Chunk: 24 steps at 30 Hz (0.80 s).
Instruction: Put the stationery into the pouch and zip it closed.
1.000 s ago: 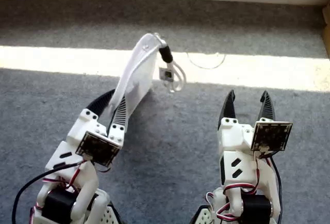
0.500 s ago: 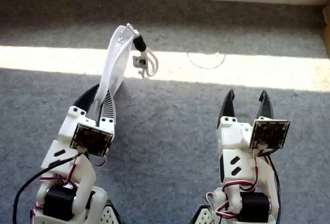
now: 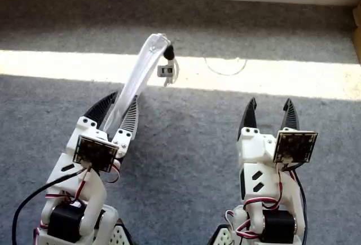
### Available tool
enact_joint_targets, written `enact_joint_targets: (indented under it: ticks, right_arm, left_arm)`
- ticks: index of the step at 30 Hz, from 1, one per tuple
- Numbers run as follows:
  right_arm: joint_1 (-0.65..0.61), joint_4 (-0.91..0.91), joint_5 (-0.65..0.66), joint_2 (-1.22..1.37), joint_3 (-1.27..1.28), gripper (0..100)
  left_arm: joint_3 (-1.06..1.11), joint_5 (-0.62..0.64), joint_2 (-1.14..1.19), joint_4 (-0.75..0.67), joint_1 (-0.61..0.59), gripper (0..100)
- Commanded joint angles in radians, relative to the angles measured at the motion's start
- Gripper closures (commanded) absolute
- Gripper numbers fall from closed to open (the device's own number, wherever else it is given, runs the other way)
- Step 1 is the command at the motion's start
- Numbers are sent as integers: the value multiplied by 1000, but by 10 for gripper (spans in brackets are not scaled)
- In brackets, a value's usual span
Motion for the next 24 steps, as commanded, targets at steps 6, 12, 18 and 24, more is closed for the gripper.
enact_joint_targets:
  ticks: [6,12,18,24]
  right_arm:
    - [8,-25,-3,-7,-5,752]
    - [8,-25,-2,-7,-5,752]
    - [8,-28,0,-7,21,752]
    - [8,-56,0,-4,21,752]
  left_arm:
    - [-18,166,-8,-23,16,745]
    - [-38,167,-10,-17,18,747]
    - [-153,244,-10,150,64,744]
    - [-191,242,-10,209,88,743]
